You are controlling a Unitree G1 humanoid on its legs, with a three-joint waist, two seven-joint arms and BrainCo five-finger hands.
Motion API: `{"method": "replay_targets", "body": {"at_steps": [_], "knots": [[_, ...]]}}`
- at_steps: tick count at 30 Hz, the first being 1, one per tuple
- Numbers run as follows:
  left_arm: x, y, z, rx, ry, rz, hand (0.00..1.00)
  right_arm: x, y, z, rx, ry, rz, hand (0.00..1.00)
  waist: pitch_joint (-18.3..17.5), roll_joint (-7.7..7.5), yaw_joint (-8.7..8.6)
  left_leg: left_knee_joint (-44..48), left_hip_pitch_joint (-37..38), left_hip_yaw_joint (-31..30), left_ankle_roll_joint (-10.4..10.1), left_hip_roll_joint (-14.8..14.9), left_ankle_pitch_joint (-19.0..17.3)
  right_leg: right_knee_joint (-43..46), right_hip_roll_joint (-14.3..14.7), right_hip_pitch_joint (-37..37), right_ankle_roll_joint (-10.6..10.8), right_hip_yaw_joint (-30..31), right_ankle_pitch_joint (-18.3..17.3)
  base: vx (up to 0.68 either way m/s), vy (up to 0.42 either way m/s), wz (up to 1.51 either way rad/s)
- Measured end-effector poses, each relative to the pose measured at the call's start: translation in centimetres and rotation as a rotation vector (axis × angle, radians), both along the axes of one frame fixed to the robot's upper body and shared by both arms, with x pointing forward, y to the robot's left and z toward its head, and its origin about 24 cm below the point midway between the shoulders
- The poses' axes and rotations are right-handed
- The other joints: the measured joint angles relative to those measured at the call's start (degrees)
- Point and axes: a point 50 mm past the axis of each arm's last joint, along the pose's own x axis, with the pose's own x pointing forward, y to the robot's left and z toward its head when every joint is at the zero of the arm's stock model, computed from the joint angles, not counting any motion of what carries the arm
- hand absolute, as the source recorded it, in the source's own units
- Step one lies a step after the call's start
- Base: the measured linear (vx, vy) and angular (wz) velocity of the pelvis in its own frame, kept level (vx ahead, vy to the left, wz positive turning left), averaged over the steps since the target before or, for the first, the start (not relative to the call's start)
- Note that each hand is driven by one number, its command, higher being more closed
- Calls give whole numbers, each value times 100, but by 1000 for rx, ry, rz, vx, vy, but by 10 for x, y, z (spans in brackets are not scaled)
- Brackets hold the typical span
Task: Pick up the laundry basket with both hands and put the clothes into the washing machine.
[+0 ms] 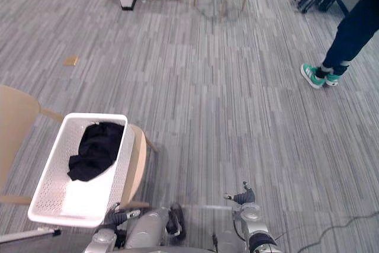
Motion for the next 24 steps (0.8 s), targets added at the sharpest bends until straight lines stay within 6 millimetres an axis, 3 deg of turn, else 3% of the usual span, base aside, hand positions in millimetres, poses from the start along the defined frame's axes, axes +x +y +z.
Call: {"method": "replay_targets", "body": {"at_steps": [2,4,6,7,8,9,10,11,12,13,14,16,17,18,19,21,23,24], "knots": [[2,-2,1,3,-7,-23,0,-4,-1,-2,-1,12,-4,0,1,10,-26,-354,403,-277,15,-140,1,229,61,-336,-212,-250,-295,451,87,79],[5,-3,1,-3,-14,-19,0,-5,0,-2,2,13,-4,0,17,51,-55,-554,624,-751,22,-185,4,-444,283,-636,-261,-336,-621,388,-6,103],[17,-8,5,-11,-46,-26,0,-11,-2,-3,13,17,-40,0,20,71,-157,-631,708,-1739,22,-182,4,-1892,996,-1015,-260,495,-749,399,-146,165],[23,-12,6,-21,-60,-29,0,-12,-2,-3,20,10,-58,0,21,73,-162,-614,707,-2013,19,-185,3,-2251,1172,-1073,-227,886,-718,393,-242,213],[33,-23,9,-48,-86,-35,0,-16,-4,-2,18,0,-81,0,19,65,-168,-486,681,-2519,-2,-221,-8,-2874,1404,-1083,-84,1659,-606,387,-284,254],[40,-34,10,-76,-105,-37,0,-20,-3,-3,22,1,-88,0,9,38,-143,-237,674,-2883,-262,-274,-152,-3379,1414,-991,-55,2042,-236,390,-296,259],[41,-37,10,-83,-108,-38,0,-23,-1,-3,27,1,-92,0,-15,-29,-139,-76,635,-3013,-417,-329,-254,-3591,1328,-920,-76,2058,60,435,-399,276],[42,-50,10,-117,-116,-31,0,-25,-3,-3,24,-6,-97,0,-44,20,-92,402,412,-3248,-625,-282,-560,-3411,1170,-863,148,1638,177,327,-346,198],[42,-56,10,-136,-119,-29,0,-21,-4,-1,22,-18,-97,0,-123,174,-34,558,258,-3264,-663,-124,-576,-3354,1182,-859,82,1414,132,389,-471,254],[40,-60,10,-147,-116,-32,0,-8,-2,6,33,-70,-100,0,-185,275,41,725,-34,-3370,-808,128,-489,-3409,1153,-710,-108,720,-36,231,-321,191],[41,-59,10,-144,-119,-16,0,-3,-1,9,38,-91,-100,0,-202,338,57,708,-78,-3373,-932,267,-416,-3443,1134,-577,-169,381,-72,221,-324,195],[43,-59,11,-143,-128,7,0,-2,-1,10,42,-103,-106,0,-202,343,58,646,-186,-3030,-1213,539,-216,-3572,1044,-178,-275,-312,-134,114,-258,202],[45,-57,13,-137,-140,9,0,-2,-2,11,34,-106,-122,0,-173,294,41,594,-274,-2110,-1164,829,-51,-3774,942,225,-347,-892,-177,77,-223,224],[47,-55,14,-131,-150,6,0,-2,-3,11,31,-107,-129,0,-161,268,45,562,-296,-1632,-1096,965,-11,-3837,911,352,-350,-1060,-179,40,-134,211],[48,-56,15,-129,-156,0,0,-2,-6,12,26,-114,-145,0,-170,269,50,464,-338,-529,-937,1238,92,-3951,852,552,-338,-1472,-201,24,-70,156],[49,-58,16,-114,-155,-61,0,-3,-15,11,14,-108,-183,0,-228,187,28,234,-455,800,-683,1276,236,-4120,619,717,-199,-2095,-297,20,-10,182],[49,-56,16,-91,-147,-107,0,-7,-15,8,24,-89,-199,0,-230,132,55,71,-553,883,-603,1121,352,-4276,504,837,-179,-2468,-282,23,78,137],[40,-49,11,-75,-116,-109,0,-10,-13,5,31,-68,-202,0,-239,117,38,-56,-531,602,-547,940,437,-4404,480,1018,-123,-2607,-219,34,91,104]]}}
